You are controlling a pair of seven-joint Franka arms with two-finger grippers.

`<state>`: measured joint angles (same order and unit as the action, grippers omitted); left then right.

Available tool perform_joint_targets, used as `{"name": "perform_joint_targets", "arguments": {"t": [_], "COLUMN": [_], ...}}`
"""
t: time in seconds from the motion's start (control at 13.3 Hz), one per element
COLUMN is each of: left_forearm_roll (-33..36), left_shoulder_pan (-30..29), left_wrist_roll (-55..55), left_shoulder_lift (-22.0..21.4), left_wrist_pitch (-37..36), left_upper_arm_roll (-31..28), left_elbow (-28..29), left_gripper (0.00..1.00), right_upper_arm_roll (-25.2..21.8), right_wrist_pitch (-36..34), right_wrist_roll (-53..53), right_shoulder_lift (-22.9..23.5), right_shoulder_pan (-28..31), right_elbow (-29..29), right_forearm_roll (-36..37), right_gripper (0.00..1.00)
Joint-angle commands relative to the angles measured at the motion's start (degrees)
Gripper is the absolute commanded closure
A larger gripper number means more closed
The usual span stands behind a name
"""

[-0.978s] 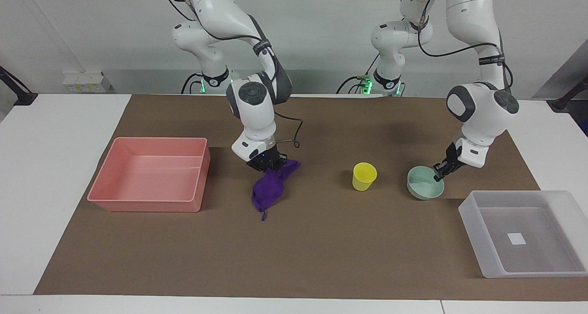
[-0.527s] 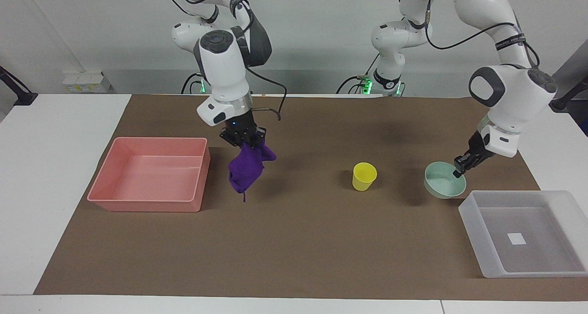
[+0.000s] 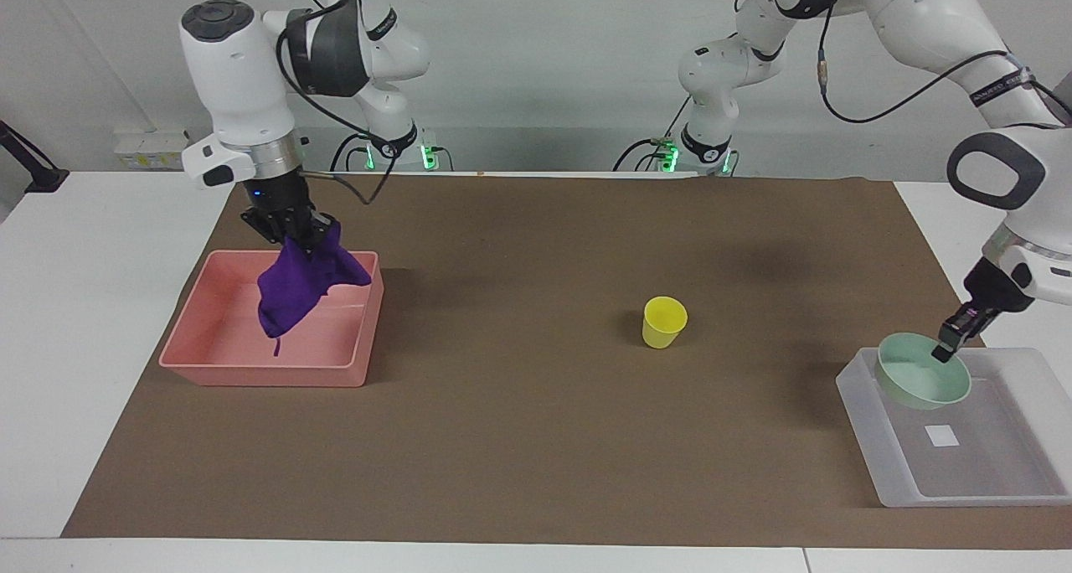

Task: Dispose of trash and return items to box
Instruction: 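Carry the bowl into the clear box while the right gripper carries the cloth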

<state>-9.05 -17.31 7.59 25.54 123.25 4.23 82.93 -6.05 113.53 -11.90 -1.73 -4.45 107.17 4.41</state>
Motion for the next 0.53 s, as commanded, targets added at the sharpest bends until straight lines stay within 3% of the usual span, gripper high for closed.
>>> {"name": "perform_joint_targets", "arguments": {"t": [0.0, 0.15, 0.45], "left_forearm_roll": [2.0, 3.8, 5.8], "left_shoulder_pan": [-2.5, -2.6, -4.4], "left_wrist_roll": [-0.2, -0.8, -1.2], "left_shoulder_lift": [12.3, 15.5, 17.2], "left_wrist_pitch": [-3.9, -3.0, -0.6], "left_upper_arm_roll": [1.0, 0.3, 0.4], "left_elbow": [-16.2, -17.5, -15.3], "left_gripper": [1.0, 1.0, 1.0], "right_upper_arm_roll": [1.0, 0.9, 1.0], "right_wrist_pitch": [3.0, 8.0, 15.8], "right_wrist_roll": [3.0, 3.4, 2.4], "right_shoulder_lift": [-0.6, 0.3, 3.1], "right_shoulder_pan": [4.6, 6.4, 7.5], "right_elbow": [4.4, 9.0, 15.9], "right_forearm_roll": [0.8, 0.8, 0.6], "right_gripper": [1.0, 1.0, 1.0]}}
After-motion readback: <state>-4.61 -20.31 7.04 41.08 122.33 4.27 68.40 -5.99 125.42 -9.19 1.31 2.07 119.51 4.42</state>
